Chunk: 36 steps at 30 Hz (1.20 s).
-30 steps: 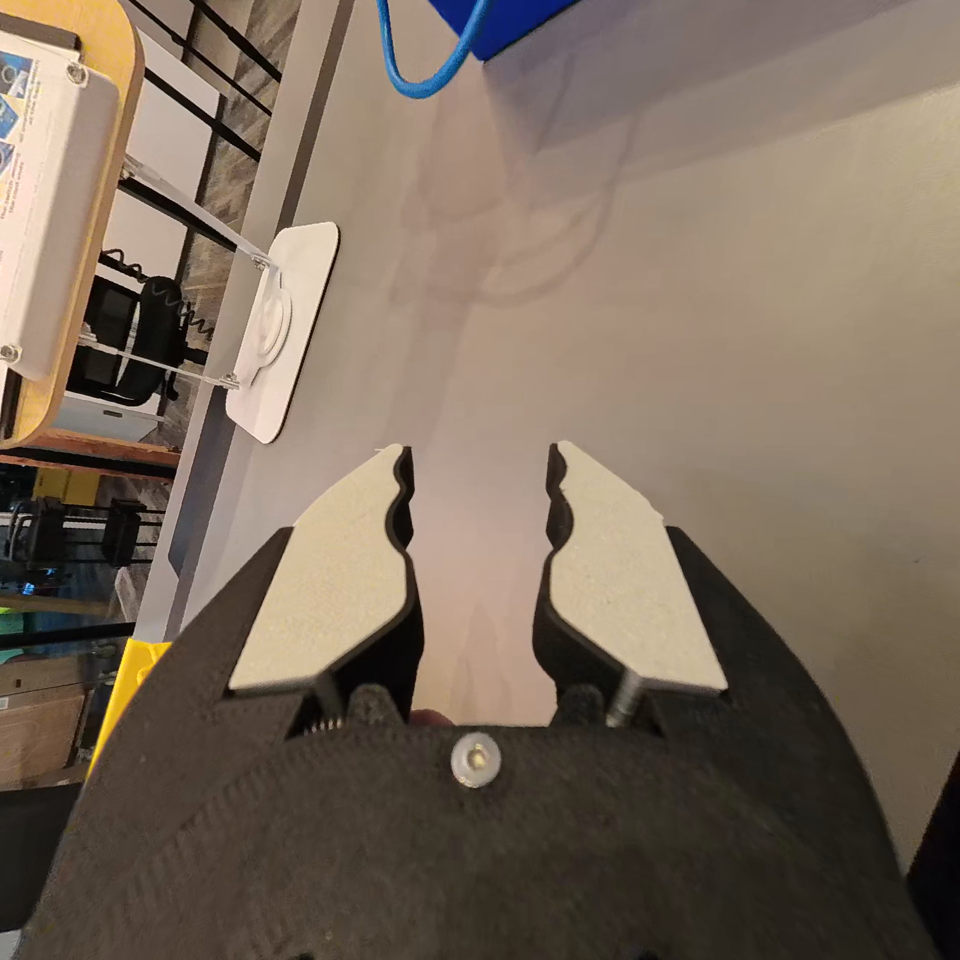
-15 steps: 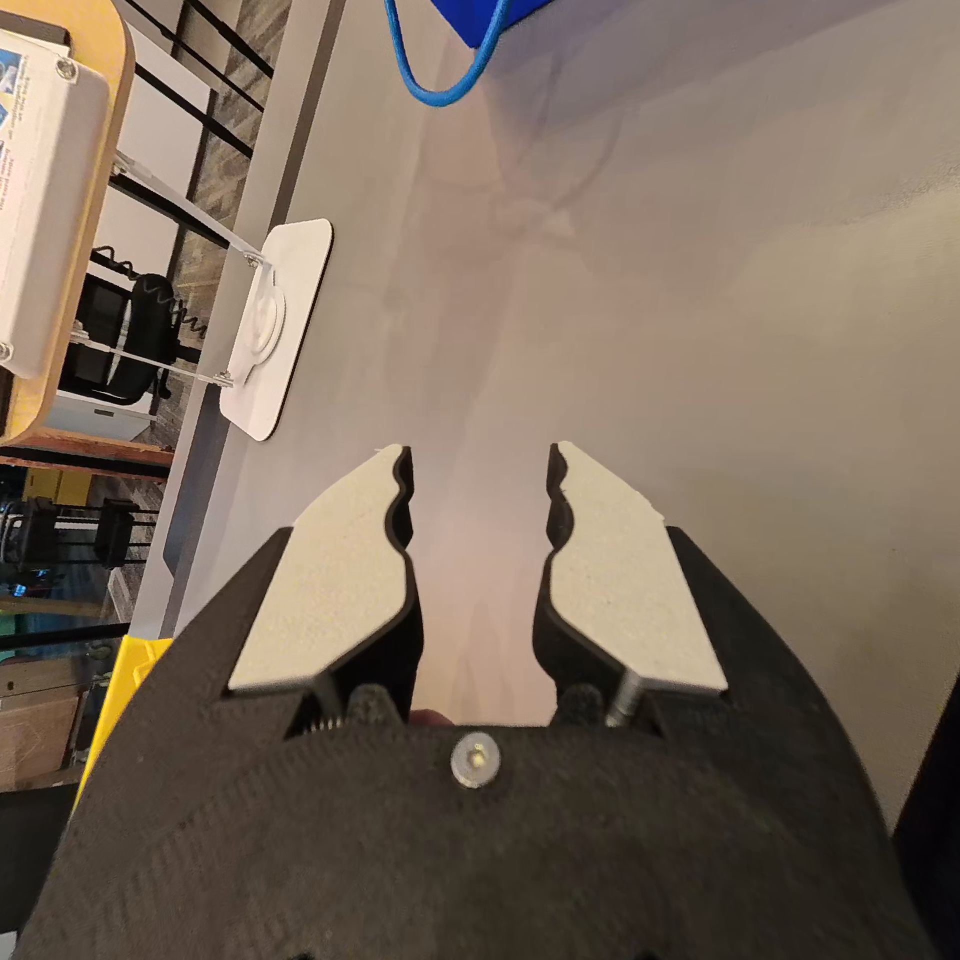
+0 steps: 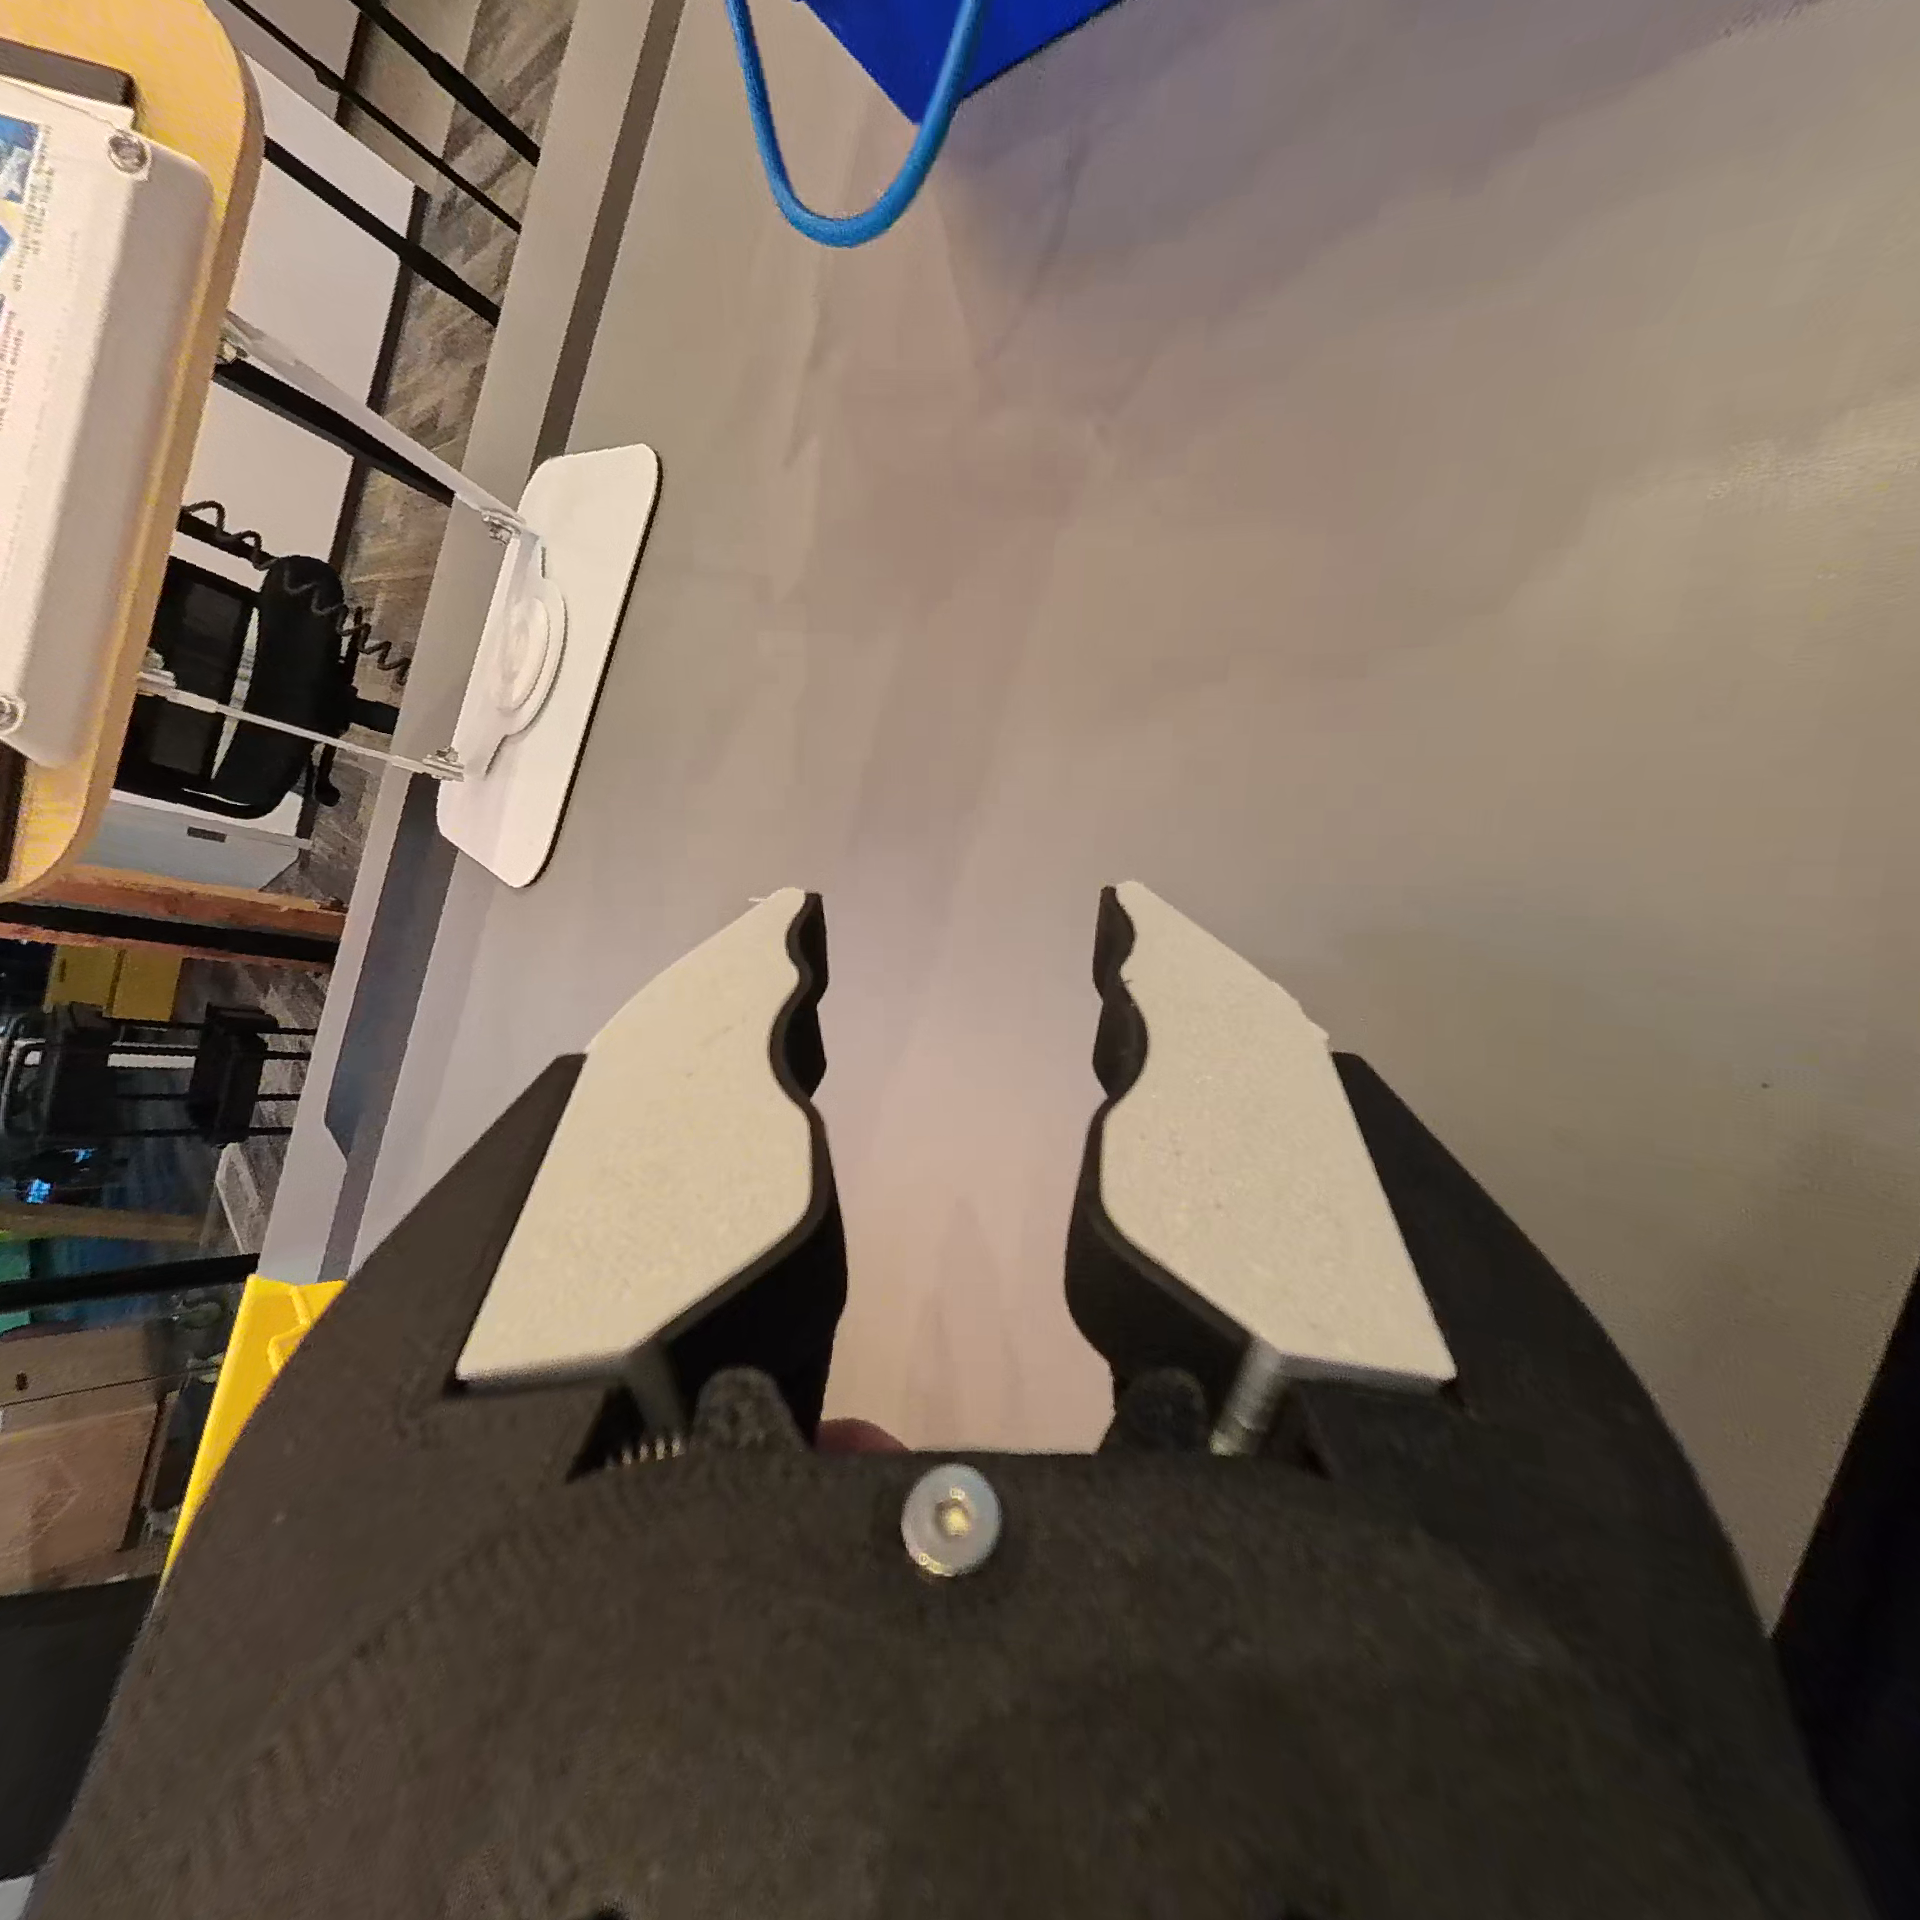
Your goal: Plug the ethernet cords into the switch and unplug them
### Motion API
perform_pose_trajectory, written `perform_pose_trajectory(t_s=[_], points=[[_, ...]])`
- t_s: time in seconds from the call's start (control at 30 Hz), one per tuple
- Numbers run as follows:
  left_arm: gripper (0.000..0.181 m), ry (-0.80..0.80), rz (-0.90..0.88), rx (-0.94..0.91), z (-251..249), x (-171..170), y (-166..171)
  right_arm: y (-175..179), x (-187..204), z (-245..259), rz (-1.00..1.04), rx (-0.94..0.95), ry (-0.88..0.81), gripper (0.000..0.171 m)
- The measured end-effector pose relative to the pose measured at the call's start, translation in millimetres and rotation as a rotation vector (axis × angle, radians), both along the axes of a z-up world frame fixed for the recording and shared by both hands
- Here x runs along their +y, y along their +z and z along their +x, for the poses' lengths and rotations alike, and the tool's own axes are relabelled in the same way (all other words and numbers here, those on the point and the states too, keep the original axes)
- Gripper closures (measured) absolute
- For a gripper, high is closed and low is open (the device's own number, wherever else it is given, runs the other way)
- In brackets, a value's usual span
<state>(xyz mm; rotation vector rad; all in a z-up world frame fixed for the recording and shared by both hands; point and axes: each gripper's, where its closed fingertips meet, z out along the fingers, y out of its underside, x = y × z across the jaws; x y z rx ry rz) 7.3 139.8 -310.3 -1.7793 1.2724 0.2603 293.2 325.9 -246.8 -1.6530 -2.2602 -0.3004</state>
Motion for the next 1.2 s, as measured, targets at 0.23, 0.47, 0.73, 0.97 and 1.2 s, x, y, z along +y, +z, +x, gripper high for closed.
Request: perform_pose_trajectory(t_s=[0.23, 0.47, 0.73, 0.97, 1.2], points=[[0.132, -0.004, 0.004, 0.012, 2, -1, 0, -1, -7, 6, 0.019, -0.008, -0.011, 0.171], [0.13, 0.073, 0.049, 0.026, -18, 2, 31, 57, -11, 22, 0.164, 0.163, -0.108, 0.139], [0.125, 0.384, 0.178, -0.056, -132, 0, 113, 99, -29, 98, 0.33, 0.441, -0.461, 0.132], [0.098, 0.787, 0.099, -0.148, -270, -40, 110, 24, -67, 163, 0.18, 0.573, -0.743, 0.102], [0.087, 1.05, 0.038, -0.145, -351, -78, 75, -24, -72, 180, 0.127, 0.729, -0.929, 0.082]])
